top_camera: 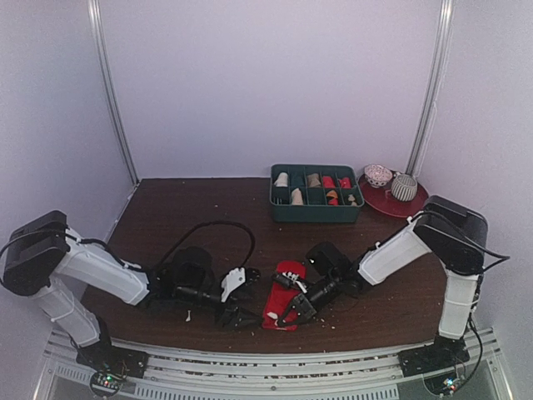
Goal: Roll the socks
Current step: Roll a pair of socks at the center of the board.
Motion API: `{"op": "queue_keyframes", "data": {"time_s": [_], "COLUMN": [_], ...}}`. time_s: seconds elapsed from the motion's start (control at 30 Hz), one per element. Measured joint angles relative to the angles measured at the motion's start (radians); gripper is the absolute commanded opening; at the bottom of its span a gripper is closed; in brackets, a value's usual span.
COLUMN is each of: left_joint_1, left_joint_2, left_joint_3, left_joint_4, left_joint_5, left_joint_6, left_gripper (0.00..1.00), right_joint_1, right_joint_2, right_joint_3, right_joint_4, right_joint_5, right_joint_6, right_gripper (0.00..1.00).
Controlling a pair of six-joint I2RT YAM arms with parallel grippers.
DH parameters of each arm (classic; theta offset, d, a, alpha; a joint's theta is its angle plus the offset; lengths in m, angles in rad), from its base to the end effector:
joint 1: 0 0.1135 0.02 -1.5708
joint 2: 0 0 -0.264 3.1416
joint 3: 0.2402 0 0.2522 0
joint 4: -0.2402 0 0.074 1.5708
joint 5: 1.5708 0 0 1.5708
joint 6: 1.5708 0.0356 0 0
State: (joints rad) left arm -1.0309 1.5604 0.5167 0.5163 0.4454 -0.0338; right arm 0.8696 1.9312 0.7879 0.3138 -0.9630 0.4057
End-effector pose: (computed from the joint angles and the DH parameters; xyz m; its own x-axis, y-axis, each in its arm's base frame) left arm 0.1329 -0.2515 0.1425 -0.2912 0.4266 -0.8563 0.9562 0.1591 -0.2459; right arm 0.1925 0.2733 0.0929 -0.7506 -0.5396 -0.3815 -0.5417 0.1718 0.8228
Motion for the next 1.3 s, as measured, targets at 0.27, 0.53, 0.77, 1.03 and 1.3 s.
{"op": "queue_keyframes", "data": {"time_s": [0.27,0.53,0.77,1.03,1.3], "left_joint_1": [-0.026,-0.053,-0.057,-0.056,-0.055], "left_joint_2": [0.126,0.175,0.269,0.313,0.323], "left_joint_3": [0.028,0.068,0.114,0.14,0.153], "left_joint_4": [0.014,0.018,0.053,0.083,0.068], "left_joint_5": [0.036,0.048,0.043,0.024,0.018], "left_joint_6": [0.017,0.018,0.01,0.0,-0.021], "left_gripper": [0.65,0.59,0.39,0.17,0.0], "right_joint_1": [-0.047,-0.057,-0.058,-0.059,-0.063], "right_joint_2": [0.05,0.06,0.06,0.06,0.051], "right_joint_3": [0.015,0.019,0.019,0.007,0.002], "right_joint_4": [-0.009,-0.003,0.0,0.026,0.032], "right_joint_5": [-0.121,-0.142,-0.142,-0.146,-0.148], "right_joint_6": [0.101,0.144,0.148,0.149,0.138], "right_gripper": [0.0,0.0,0.0,0.0,0.03]}}
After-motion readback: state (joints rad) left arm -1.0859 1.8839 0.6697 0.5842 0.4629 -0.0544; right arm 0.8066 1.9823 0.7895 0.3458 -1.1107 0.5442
